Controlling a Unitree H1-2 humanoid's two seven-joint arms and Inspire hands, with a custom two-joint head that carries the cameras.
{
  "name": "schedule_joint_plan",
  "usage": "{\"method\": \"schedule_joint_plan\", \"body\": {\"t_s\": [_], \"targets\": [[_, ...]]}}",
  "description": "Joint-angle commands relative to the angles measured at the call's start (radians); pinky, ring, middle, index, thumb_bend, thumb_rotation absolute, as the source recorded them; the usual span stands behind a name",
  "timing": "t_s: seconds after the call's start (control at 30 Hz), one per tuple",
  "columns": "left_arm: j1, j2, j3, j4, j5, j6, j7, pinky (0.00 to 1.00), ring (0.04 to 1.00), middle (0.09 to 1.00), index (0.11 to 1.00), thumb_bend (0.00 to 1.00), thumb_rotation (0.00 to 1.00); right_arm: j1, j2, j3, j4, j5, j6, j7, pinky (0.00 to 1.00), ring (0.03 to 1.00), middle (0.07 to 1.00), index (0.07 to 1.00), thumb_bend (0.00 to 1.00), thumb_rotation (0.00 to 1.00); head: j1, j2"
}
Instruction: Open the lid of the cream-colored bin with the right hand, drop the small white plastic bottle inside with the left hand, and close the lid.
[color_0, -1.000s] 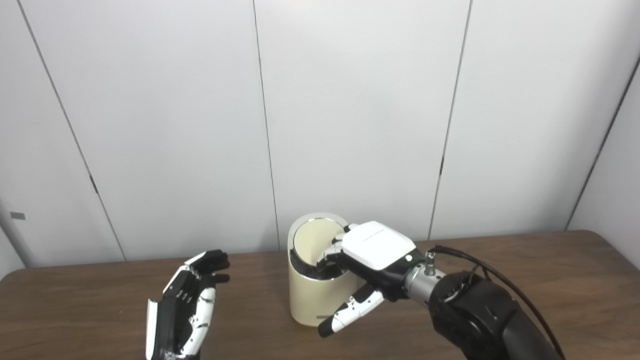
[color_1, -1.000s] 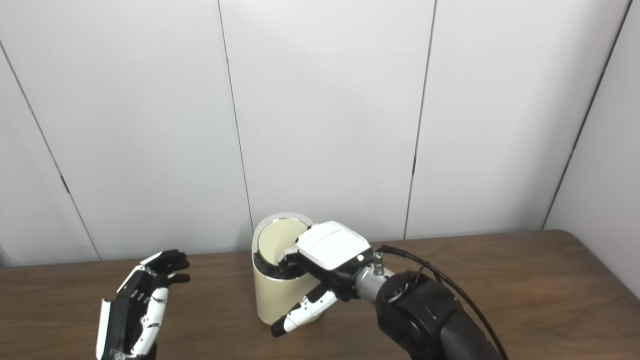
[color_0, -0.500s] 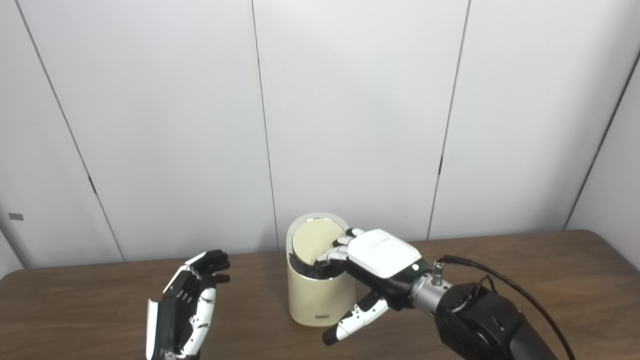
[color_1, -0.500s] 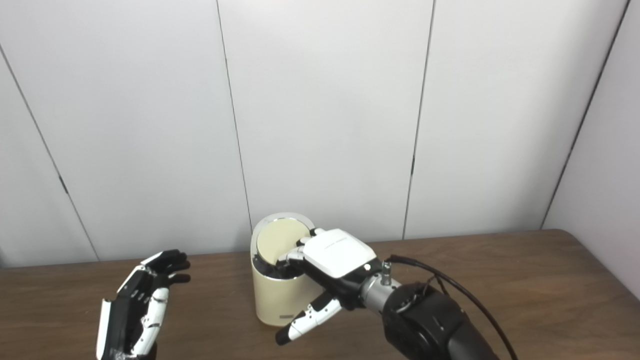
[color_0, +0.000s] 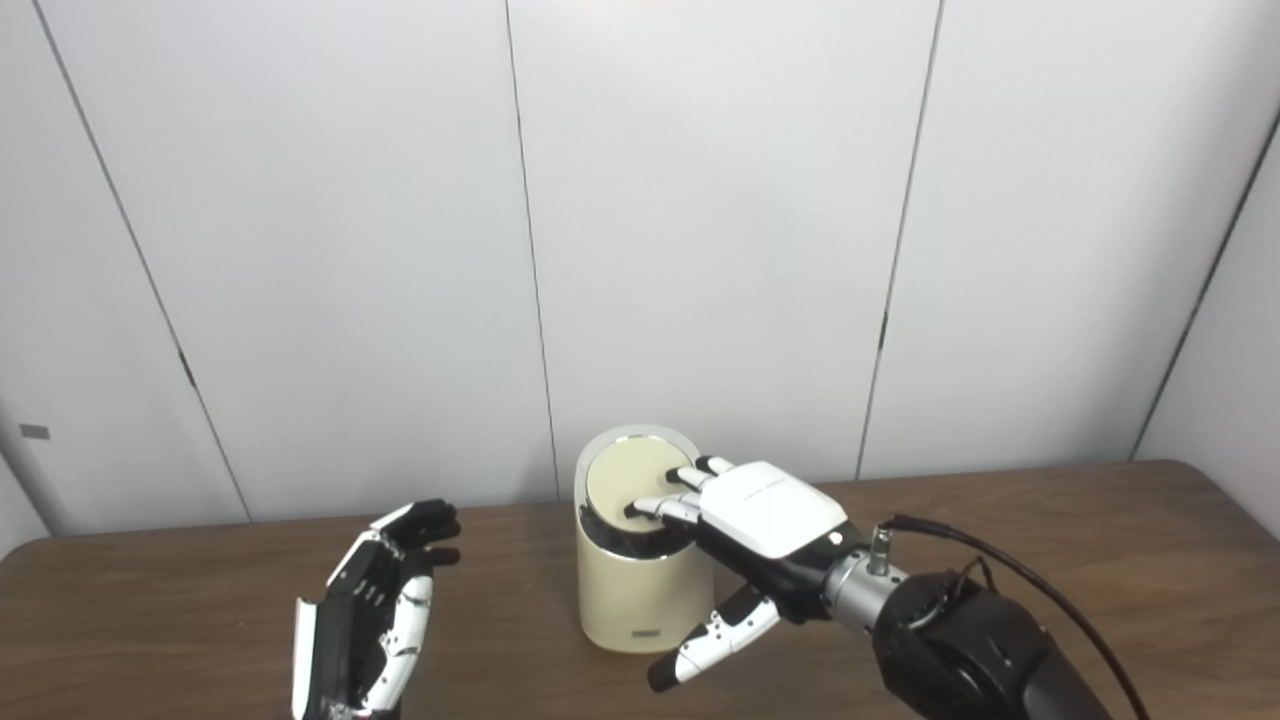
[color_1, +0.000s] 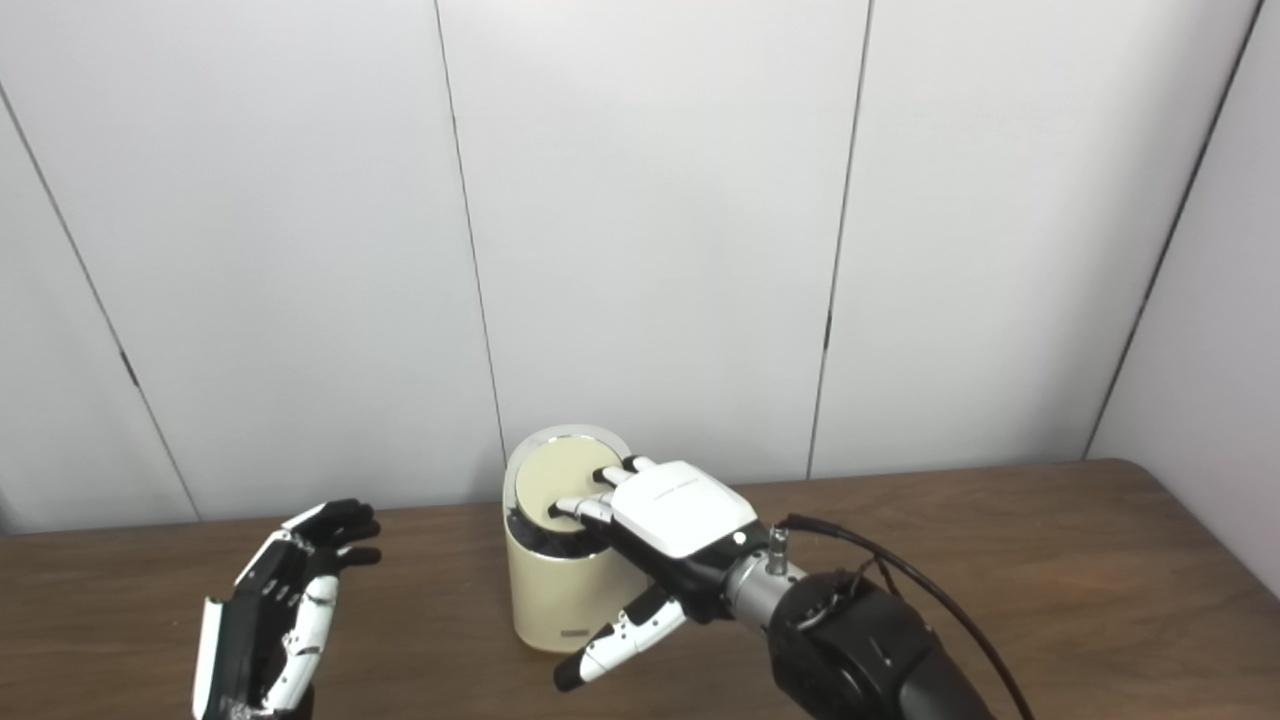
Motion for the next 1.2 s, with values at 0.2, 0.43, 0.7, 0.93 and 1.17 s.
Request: {"method": "schedule_joint_plan", "body": {"t_s": [0.2, 0.43, 0.7, 0.93, 1.17], "targets": [[-0.03, -0.001, -0.003, -0.021, 0.004, -0.02, 0.001, 0.62, 0.698, 0.715, 0.699, 0.27, 0.48, -0.032, 0.003, -0.016, -0.022, -0.012, 0.013, -0.023, 1.0, 0.983, 0.946, 0.926, 1.0, 0.84, -0.001, -0.002], [-0.029, -0.002, -0.006, -0.022, 0.005, -0.02, 0.001, 0.63, 0.704, 0.721, 0.701, 0.27, 0.49, -0.026, 0.008, -0.032, -0.03, 0.0, 0.021, -0.044, 1.0, 0.998, 0.958, 0.936, 0.99, 0.83, 0.002, -0.003], [-0.03, -0.003, -0.006, -0.023, 0.011, -0.02, 0.008, 0.62, 0.699, 0.715, 0.698, 0.28, 0.48, 0.007, 0.025, -0.057, -0.017, 0.018, 0.003, -0.147, 1.0, 1.0, 1.0, 0.997, 0.97, 0.82, 0.003, -0.004], [-0.03, -0.004, -0.007, -0.019, 0.013, -0.02, 0.01, 0.62, 0.699, 0.715, 0.7, 0.28, 0.49, 0.037, 0.036, -0.083, 0.007, 0.062, -0.026, -0.28, 1.0, 1.0, 1.0, 1.0, 0.97, 0.82, 0.008, -0.008], [-0.032, -0.003, -0.011, -0.021, 0.03, -0.02, 0.026, 0.63, 0.7, 0.716, 0.702, 0.27, 0.51, 0.15, 0.076, -0.214, 0.049, 0.329, -0.193, -0.55, 0.96, 0.985, 0.991, 0.977, 0.49, 0.9, 0.017, -0.011]]}}
